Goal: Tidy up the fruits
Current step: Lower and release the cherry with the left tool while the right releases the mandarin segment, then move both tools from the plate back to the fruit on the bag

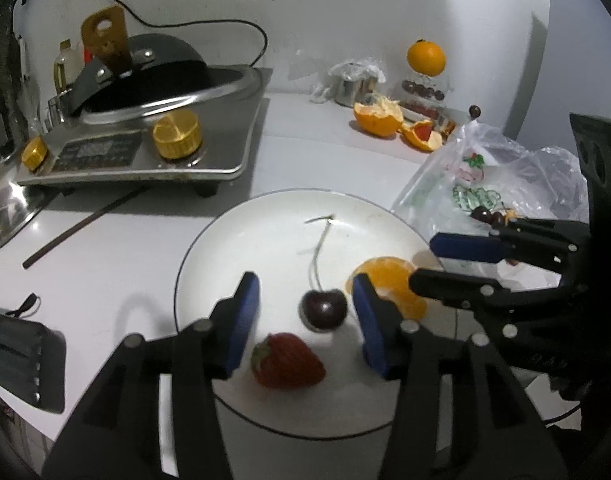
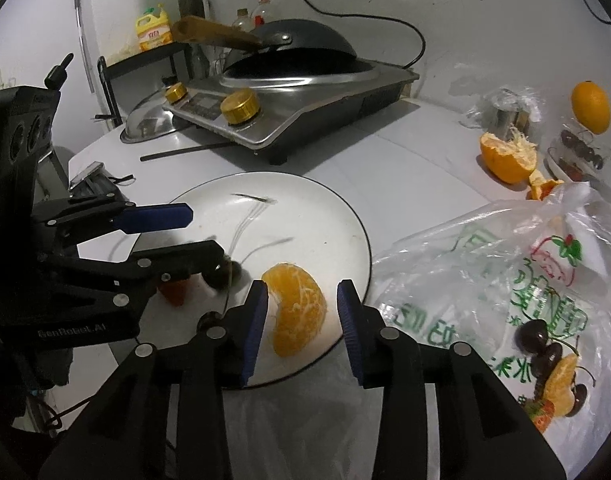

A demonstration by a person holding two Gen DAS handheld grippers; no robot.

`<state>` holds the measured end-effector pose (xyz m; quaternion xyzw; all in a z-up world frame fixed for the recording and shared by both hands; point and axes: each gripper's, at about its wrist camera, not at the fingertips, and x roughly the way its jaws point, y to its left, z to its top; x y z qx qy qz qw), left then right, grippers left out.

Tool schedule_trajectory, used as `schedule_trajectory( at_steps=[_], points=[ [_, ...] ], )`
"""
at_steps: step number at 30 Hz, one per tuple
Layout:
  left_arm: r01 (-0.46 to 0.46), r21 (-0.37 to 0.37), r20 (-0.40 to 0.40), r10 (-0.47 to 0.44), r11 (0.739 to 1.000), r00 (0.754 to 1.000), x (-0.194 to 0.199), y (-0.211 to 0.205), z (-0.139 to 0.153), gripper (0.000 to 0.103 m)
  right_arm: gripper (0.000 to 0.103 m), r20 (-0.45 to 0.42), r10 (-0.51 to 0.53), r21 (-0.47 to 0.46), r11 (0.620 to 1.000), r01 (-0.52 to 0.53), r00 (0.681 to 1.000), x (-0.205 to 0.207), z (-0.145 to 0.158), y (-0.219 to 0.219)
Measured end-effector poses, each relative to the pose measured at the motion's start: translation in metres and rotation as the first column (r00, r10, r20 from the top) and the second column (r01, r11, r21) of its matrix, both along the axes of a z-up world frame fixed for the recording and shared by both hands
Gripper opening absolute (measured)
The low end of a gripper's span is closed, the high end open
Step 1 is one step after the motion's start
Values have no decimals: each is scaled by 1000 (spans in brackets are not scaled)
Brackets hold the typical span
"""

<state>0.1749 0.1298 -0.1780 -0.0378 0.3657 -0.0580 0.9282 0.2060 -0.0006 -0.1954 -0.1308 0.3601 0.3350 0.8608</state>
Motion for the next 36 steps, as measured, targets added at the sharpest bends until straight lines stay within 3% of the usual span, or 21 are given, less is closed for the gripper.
schedule_trajectory(
  at_steps=[3, 4, 6, 36],
  points=[
    [0, -2, 15, 0, 1000, 1000, -6, -4, 6, 54, 38, 9, -11, 10, 1000, 11, 1000, -6, 5, -7],
    [2, -5, 19, -2, 1000, 1000, -8, -5, 8, 64, 38, 10, -14, 15, 1000, 14, 1000, -7, 7, -10],
    [4, -11, 38, -3, 1000, 999, -13, -7, 13, 73, 38, 13, -25, 25, 999, 25, 1000, -10, 11, -16],
    [67, 51, 110, -72, 996, 991, -48, -86, 56, 73, 38, 80, -155, 119, 982, 145, 985, -49, 39, -124]
  ],
)
